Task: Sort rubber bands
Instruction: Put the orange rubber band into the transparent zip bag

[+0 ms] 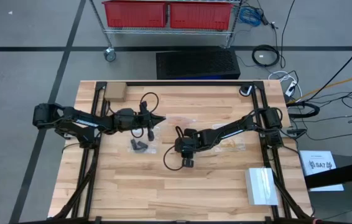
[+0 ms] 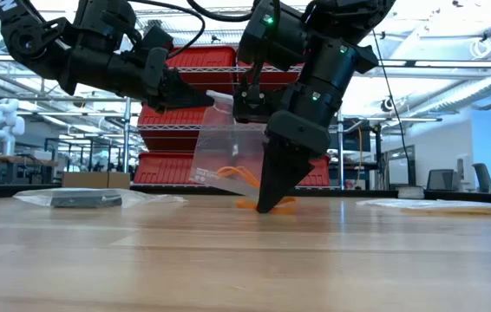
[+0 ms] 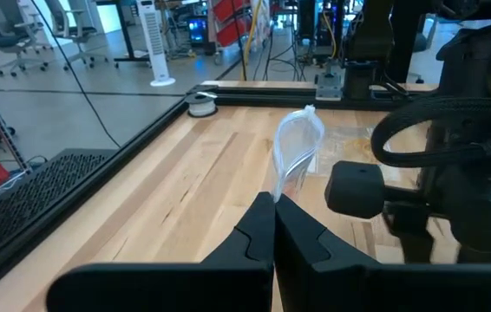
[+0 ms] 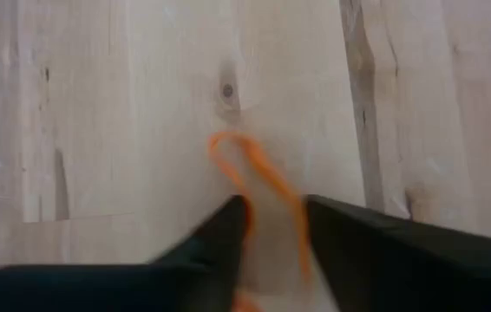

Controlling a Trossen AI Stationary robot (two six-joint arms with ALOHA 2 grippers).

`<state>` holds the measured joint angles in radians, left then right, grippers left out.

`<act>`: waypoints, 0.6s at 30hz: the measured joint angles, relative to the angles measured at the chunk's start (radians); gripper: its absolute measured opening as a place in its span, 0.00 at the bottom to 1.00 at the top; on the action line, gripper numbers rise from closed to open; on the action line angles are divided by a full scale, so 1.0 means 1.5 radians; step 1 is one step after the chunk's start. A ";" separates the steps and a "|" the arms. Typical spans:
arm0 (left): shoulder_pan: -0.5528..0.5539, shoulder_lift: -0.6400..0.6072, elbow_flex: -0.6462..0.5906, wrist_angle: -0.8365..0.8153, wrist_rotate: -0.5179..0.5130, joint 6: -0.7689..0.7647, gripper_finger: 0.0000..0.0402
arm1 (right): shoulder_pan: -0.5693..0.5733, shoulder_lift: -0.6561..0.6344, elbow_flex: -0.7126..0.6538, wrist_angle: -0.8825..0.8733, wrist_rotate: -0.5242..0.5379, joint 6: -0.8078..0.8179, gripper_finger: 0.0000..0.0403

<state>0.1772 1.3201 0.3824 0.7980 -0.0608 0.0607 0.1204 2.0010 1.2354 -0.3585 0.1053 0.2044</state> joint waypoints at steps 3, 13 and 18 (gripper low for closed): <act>0.000 0.000 0.000 0.000 0.000 0.000 0.00 | 0.000 -0.001 0.000 -0.002 0.001 -0.035 0.04; 0.000 0.000 0.000 -0.004 0.000 0.003 0.00 | 0.006 -0.065 0.147 -0.160 0.082 -0.099 0.01; 0.000 0.000 0.000 -0.005 0.000 0.003 0.00 | 0.007 -0.112 0.211 -0.211 0.232 -0.128 0.00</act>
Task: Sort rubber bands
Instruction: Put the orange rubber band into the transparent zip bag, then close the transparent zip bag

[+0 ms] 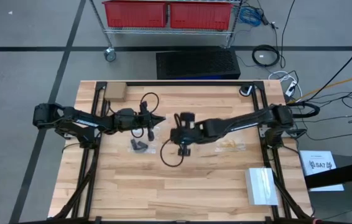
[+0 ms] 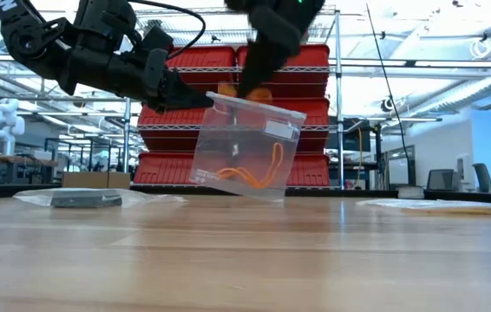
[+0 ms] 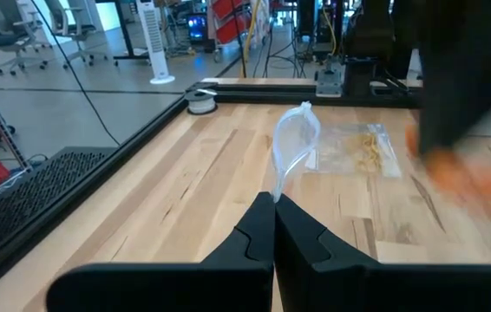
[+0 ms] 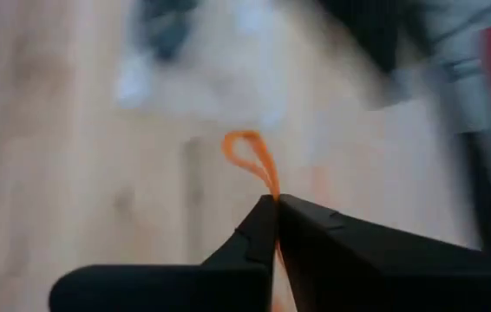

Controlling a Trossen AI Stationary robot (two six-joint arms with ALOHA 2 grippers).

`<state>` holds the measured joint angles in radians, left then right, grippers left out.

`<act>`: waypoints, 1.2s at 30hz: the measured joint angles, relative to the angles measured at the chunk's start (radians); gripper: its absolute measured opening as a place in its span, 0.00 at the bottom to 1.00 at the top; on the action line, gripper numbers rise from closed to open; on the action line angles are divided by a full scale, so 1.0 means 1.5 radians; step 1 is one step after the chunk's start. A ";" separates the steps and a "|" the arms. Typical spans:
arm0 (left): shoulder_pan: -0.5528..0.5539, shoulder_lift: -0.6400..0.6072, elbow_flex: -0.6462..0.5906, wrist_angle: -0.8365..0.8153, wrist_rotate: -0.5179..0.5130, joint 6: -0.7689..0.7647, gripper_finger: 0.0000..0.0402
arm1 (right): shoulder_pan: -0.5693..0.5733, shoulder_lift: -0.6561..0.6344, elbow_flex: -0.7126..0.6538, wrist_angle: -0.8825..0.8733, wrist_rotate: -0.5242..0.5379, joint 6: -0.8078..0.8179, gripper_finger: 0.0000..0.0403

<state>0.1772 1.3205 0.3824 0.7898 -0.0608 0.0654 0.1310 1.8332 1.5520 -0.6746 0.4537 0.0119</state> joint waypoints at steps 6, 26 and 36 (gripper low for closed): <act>0.000 0.000 0.000 -0.002 0.000 0.000 0.00 | -0.010 -0.028 0.015 -0.009 0.095 -0.046 0.00; 0.000 0.000 0.000 -0.005 0.000 0.000 0.00 | -0.083 0.024 0.015 -0.022 -0.012 -0.020 0.06; 0.000 0.000 0.000 -0.005 0.000 0.000 0.00 | -0.078 0.018 0.016 -0.024 -0.012 -0.011 0.40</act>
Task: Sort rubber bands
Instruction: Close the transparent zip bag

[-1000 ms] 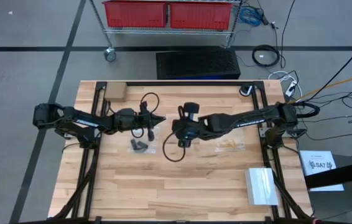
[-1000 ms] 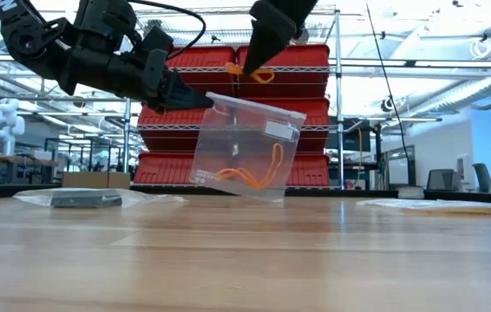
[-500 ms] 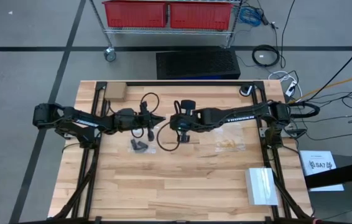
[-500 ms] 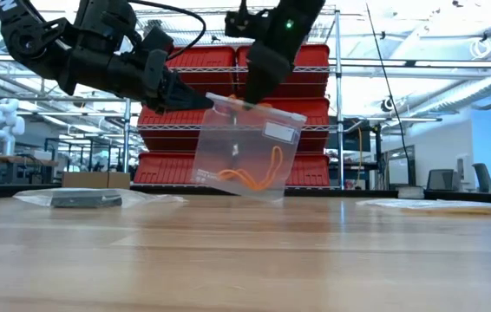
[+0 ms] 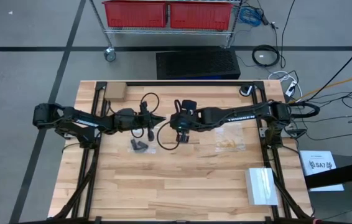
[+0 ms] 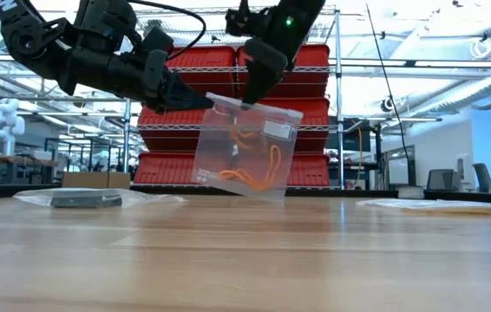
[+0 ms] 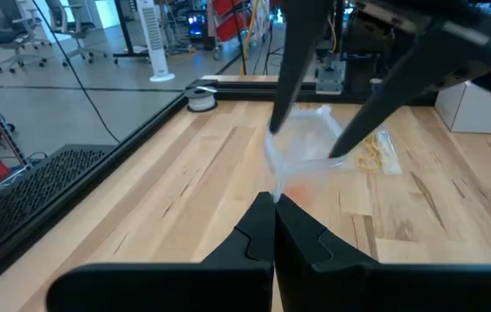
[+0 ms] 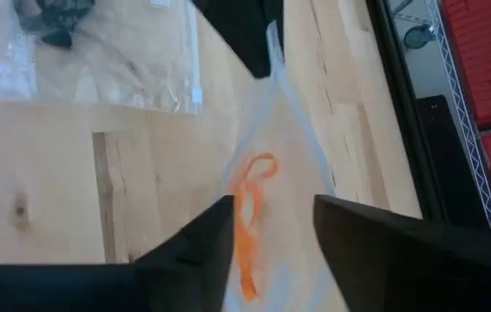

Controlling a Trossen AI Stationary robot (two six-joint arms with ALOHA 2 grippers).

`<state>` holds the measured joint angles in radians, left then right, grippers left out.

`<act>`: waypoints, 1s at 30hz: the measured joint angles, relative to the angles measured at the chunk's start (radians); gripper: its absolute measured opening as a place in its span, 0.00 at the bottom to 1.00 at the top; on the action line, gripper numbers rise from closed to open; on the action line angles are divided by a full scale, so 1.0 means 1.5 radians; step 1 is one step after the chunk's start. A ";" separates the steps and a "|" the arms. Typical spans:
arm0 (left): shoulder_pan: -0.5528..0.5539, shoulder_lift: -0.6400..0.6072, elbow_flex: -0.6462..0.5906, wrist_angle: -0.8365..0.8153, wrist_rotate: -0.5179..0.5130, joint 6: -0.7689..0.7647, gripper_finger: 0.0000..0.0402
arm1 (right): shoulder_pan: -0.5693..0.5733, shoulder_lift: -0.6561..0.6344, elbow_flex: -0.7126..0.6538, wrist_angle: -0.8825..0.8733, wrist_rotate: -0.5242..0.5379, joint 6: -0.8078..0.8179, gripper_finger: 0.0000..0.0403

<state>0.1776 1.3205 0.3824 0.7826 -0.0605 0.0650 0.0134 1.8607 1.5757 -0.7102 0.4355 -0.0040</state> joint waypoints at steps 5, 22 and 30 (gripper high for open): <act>0.000 0.000 0.000 -0.005 0.000 0.000 0.00 | 0.009 -0.004 0.046 -0.063 0.002 0.016 0.47; -0.007 0.000 0.000 -0.052 -0.005 0.035 0.00 | 0.135 -0.067 -0.145 -0.268 0.063 0.397 0.00; -0.031 0.010 0.000 -0.105 -0.005 0.036 0.00 | 0.104 -0.180 -0.398 0.108 -0.044 0.453 0.00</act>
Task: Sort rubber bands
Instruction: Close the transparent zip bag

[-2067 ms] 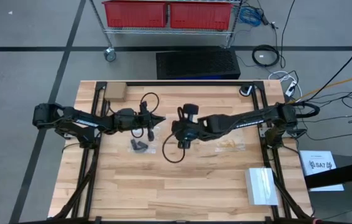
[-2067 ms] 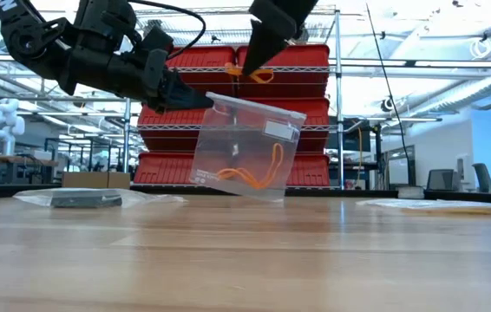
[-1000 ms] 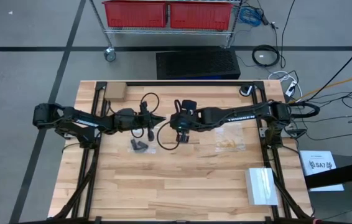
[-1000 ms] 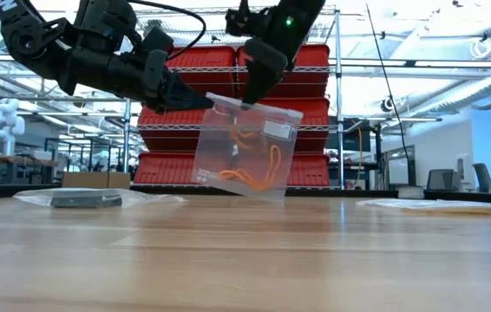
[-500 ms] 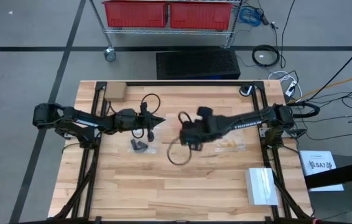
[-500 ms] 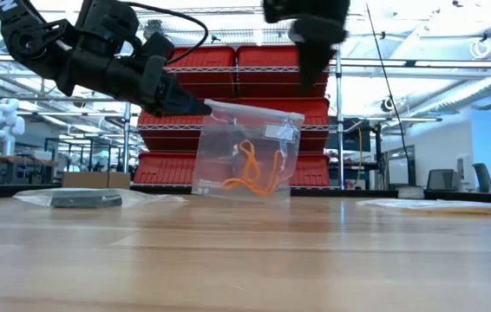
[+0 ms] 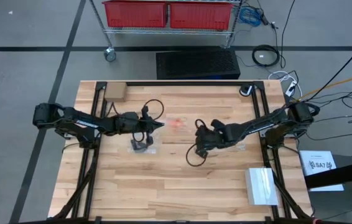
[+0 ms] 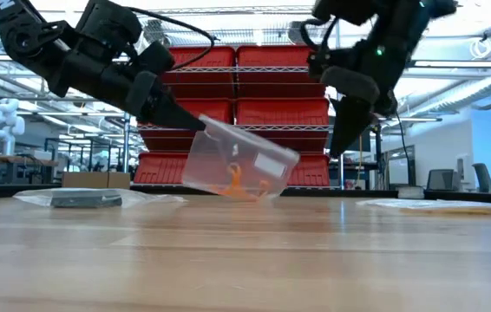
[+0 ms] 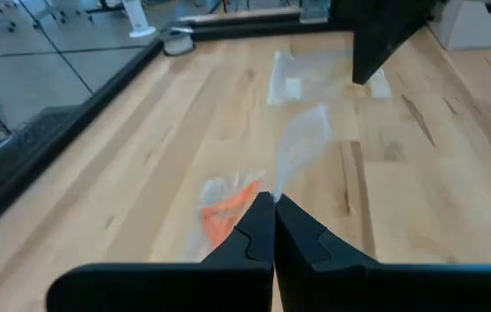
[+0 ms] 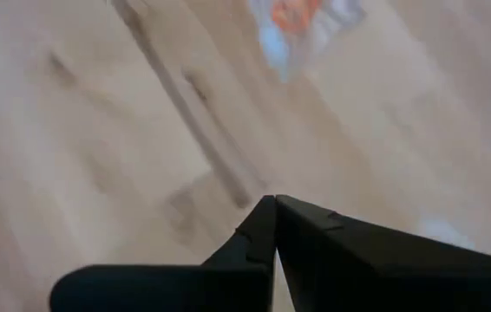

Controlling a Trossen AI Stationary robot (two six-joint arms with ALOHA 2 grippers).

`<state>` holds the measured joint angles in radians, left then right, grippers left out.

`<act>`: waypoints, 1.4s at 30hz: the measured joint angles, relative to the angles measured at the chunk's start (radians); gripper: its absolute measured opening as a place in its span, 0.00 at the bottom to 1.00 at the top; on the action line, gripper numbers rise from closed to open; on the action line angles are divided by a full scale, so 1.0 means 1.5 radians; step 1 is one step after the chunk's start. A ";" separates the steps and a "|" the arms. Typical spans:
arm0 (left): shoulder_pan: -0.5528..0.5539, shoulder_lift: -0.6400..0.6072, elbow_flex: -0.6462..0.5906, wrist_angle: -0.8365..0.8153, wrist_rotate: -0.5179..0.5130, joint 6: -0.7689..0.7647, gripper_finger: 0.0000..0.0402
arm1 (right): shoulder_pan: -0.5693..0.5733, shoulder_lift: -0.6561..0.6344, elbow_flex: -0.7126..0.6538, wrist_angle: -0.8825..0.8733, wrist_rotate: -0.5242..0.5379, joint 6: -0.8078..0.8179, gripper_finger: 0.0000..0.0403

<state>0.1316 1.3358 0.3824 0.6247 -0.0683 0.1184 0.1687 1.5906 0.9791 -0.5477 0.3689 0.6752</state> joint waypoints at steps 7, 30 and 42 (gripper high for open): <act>-0.014 0.060 0.003 0.079 0.012 0.000 0.12 | -0.015 -0.031 -0.128 0.261 -0.036 0.089 0.00; -0.012 0.083 0.050 0.084 0.122 -0.053 0.43 | 0.002 0.035 -0.159 0.337 -0.076 0.168 0.00; 0.020 0.068 0.050 0.078 0.168 -0.058 0.43 | -0.048 0.076 -0.156 0.350 -0.067 0.153 0.00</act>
<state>0.1618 1.4380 0.4568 0.7422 0.1830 0.0315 0.0960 1.7046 0.7452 -0.0234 0.2687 0.9039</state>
